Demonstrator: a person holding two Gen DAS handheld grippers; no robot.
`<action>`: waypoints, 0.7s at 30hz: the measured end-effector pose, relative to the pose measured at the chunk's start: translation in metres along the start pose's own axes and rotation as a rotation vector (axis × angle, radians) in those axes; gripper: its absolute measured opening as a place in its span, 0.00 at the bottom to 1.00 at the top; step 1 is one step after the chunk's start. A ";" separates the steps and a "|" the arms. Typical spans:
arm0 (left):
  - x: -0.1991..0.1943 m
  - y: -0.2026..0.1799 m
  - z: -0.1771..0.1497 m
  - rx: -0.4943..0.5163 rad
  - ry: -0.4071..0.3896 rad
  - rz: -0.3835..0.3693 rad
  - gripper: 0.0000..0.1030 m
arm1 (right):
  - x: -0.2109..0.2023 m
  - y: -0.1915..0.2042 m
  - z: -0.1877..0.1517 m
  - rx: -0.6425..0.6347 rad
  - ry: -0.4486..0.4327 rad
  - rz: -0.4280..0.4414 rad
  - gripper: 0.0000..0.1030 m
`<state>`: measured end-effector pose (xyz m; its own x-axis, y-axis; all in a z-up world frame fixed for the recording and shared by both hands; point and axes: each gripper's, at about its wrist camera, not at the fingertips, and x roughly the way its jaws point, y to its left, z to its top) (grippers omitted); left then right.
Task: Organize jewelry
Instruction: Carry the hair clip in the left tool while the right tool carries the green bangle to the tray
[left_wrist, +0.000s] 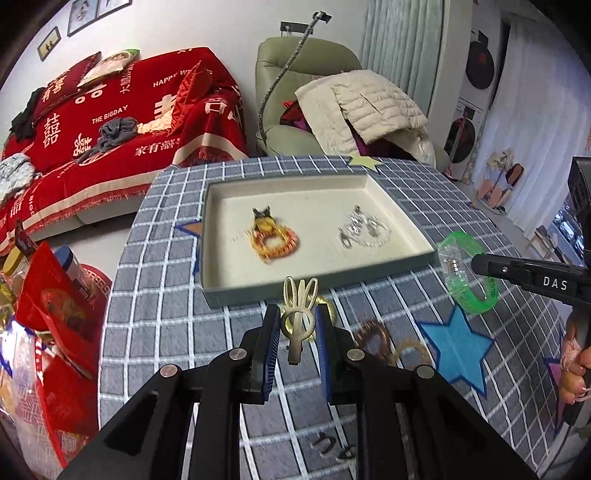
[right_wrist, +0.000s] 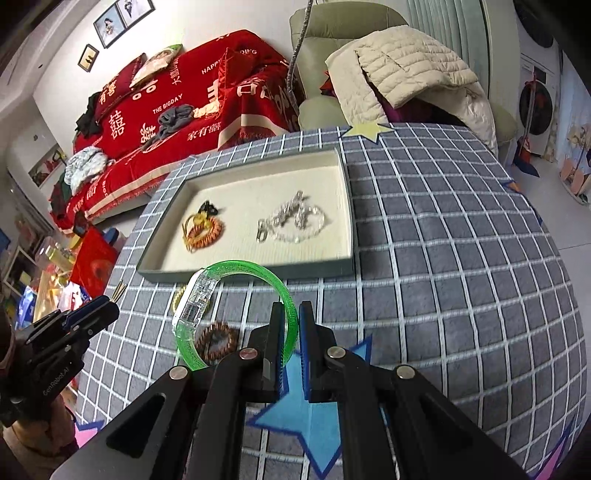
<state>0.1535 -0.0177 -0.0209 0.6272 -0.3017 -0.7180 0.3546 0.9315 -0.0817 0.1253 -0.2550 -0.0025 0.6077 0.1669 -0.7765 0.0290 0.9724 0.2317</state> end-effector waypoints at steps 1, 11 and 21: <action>0.002 0.001 0.004 0.002 -0.003 0.007 0.39 | 0.002 0.000 0.006 0.000 -0.001 0.001 0.08; 0.037 0.010 0.054 -0.010 -0.011 0.022 0.39 | 0.024 0.006 0.055 -0.015 -0.016 -0.004 0.08; 0.089 0.014 0.094 0.002 0.008 0.079 0.39 | 0.063 0.003 0.089 -0.012 0.000 -0.022 0.08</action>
<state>0.2798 -0.0502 -0.0210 0.6478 -0.2252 -0.7278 0.3050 0.9521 -0.0232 0.2348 -0.2559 0.0013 0.6069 0.1456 -0.7813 0.0325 0.9777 0.2074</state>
